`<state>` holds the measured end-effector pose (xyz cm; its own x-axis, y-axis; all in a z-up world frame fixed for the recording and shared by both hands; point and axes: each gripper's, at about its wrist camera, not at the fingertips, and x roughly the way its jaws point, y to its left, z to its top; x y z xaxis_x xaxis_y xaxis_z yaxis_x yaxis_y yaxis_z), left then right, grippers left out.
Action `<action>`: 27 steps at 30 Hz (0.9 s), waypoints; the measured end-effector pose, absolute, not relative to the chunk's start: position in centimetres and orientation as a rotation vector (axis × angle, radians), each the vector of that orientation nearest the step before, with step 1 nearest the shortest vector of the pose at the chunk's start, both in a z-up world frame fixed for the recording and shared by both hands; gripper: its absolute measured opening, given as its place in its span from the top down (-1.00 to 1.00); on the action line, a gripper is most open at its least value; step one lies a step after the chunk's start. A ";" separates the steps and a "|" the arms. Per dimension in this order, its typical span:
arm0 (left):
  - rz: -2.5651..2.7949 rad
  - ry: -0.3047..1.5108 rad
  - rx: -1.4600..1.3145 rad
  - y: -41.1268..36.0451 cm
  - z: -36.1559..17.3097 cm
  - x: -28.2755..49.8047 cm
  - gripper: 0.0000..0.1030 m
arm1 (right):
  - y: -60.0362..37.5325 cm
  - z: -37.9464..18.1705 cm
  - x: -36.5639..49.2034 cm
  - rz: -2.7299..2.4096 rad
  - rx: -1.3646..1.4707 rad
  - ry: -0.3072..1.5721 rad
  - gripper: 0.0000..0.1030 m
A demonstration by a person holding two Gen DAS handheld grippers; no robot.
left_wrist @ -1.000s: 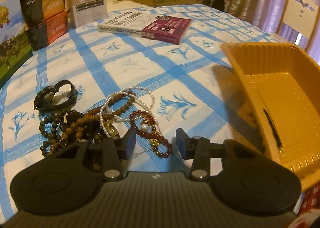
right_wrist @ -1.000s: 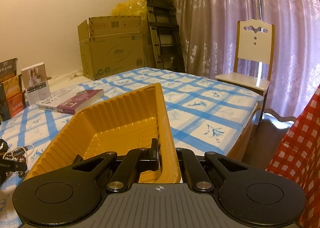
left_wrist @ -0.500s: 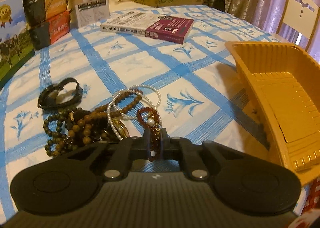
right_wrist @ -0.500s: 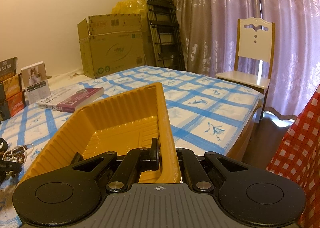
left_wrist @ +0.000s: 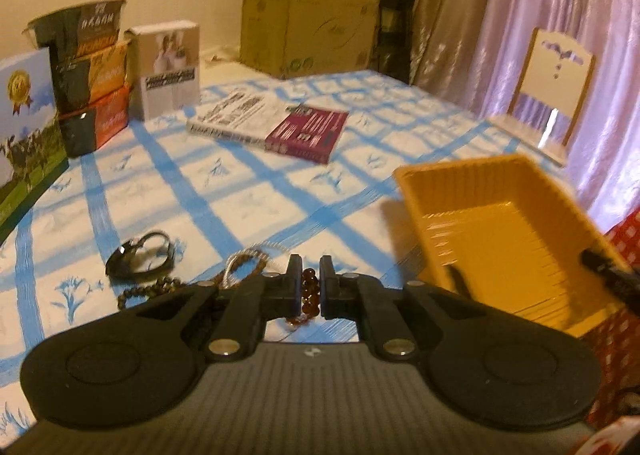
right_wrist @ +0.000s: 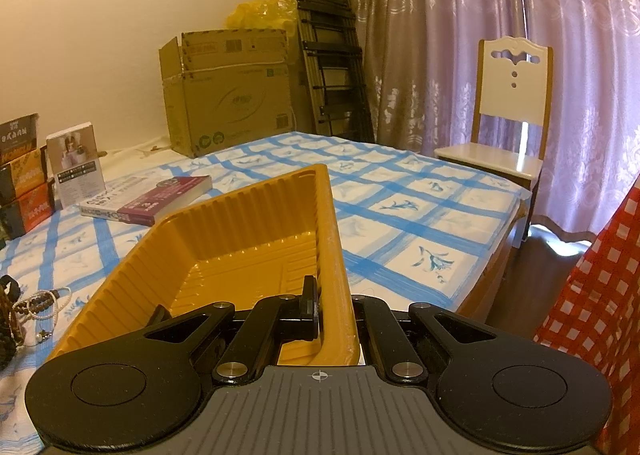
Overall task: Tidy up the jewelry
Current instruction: 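Grasp the red bead bracelet with the left tool, then carry the red bracelet into the orange tray and open the left tool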
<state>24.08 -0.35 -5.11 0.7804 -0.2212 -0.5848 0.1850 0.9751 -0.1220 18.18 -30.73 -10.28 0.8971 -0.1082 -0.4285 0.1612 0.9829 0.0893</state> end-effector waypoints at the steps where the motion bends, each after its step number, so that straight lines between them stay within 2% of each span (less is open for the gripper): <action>1: -0.235 0.629 -0.057 -0.7 -4.6 23.9 0.86 | -30.7 -10.2 18.2 -0.140 0.123 0.436 0.94; 11: -0.452 0.597 -0.107 -6.0 -2.2 22.8 0.86 | -29.7 -9.8 18.5 -0.113 0.107 0.427 0.94; 22: -0.537 0.743 -0.083 -10.7 -6.3 23.0 0.86 | -29.5 -9.9 19.0 -0.093 0.113 0.436 0.94; 24: -0.536 0.762 -0.084 -10.8 -6.9 23.2 0.82 | -29.4 -9.8 18.9 -0.091 0.111 0.434 0.93; 27: -0.523 0.769 -0.091 -10.5 -7.3 23.0 0.64 | -29.4 -9.8 18.8 -0.089 0.113 0.433 0.93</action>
<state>23.03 -10.52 -7.27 0.5978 -0.4828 -0.6400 0.4177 0.8690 -0.2653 18.81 -29.35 -9.80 0.9040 -0.0621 -0.4230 0.1100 0.9899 0.0897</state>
